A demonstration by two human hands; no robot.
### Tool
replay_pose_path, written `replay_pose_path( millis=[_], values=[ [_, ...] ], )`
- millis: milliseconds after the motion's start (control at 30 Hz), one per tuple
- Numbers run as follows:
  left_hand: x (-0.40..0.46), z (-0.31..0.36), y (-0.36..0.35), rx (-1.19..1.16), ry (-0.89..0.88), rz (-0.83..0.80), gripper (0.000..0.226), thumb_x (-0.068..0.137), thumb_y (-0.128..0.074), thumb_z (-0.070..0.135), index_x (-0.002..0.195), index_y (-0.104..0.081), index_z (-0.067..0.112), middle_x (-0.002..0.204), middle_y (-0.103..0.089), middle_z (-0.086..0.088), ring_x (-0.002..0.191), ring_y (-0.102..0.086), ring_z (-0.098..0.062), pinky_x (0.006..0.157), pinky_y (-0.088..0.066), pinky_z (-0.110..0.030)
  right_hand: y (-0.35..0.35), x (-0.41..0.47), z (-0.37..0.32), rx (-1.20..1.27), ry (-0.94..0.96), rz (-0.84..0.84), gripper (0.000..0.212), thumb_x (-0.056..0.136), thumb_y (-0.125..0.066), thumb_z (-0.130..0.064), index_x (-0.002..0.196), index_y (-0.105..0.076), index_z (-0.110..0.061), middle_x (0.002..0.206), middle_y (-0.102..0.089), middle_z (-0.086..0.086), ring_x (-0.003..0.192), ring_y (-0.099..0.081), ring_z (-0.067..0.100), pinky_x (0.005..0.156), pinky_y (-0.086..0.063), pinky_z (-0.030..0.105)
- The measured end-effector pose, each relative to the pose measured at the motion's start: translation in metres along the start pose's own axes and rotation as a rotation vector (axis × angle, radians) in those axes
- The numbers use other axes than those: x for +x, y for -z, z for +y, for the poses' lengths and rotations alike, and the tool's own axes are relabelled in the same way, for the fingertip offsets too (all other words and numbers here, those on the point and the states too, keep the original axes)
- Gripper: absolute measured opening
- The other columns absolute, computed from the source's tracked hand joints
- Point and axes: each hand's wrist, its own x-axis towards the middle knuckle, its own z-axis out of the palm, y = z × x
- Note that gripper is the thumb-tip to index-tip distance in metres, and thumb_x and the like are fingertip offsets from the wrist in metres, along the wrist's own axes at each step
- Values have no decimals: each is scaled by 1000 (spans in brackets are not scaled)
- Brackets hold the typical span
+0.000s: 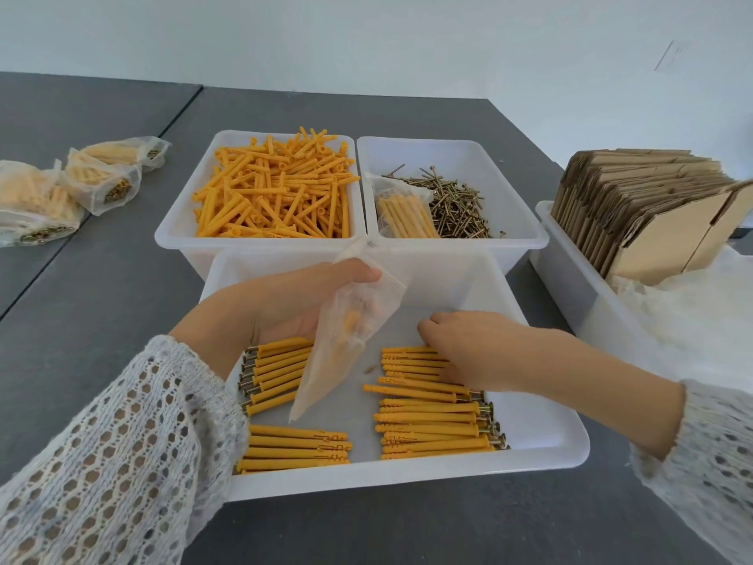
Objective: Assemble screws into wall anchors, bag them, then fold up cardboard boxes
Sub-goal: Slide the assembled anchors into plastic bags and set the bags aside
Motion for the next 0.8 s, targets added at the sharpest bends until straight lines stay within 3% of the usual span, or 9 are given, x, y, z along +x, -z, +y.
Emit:
replay_pose_path(
  millis=[133,267,500,633,800],
  values=[
    [2,-1,-1,31,6,17,54,76,-59,43,124,-60,18,93,-62,-9,77,-58,-20,76,-50,-39,5,-1,2,46,5,-85,14,98,-53,-30,96,-46,-18,79,-47,-4,74,-49,15,68,-45,30],
    [3,-2,0,30,-2,20,54,76,-59,43,125,-59,20,91,-61,-9,72,-59,-18,70,-52,-35,8,-3,3,62,20,-98,18,98,-54,-35,94,-47,-19,78,-48,-6,74,-50,14,69,-45,28],
    [4,-3,2,54,4,25,54,76,-59,44,124,-59,20,94,-63,-8,75,-60,-18,76,-51,-38,14,-7,5,103,24,-98,20,98,-55,-35,88,-52,-18,77,-52,-5,73,-51,14,65,-42,24],
    [5,-3,3,59,-14,15,49,77,-59,44,121,-60,22,88,-65,-4,73,-61,-16,70,-54,-34,13,-10,1,75,5,-85,19,98,-55,-34,92,-53,-16,77,-51,-4,76,-55,16,73,-48,29],
    [4,-5,3,112,-6,35,55,77,-57,47,126,-58,22,93,-66,-5,77,-62,-17,76,-52,-37,8,-10,-6,-5,-12,-83,18,102,-44,-30,94,-51,-15,75,-46,-3,72,-52,16,64,-43,26]
  ],
)
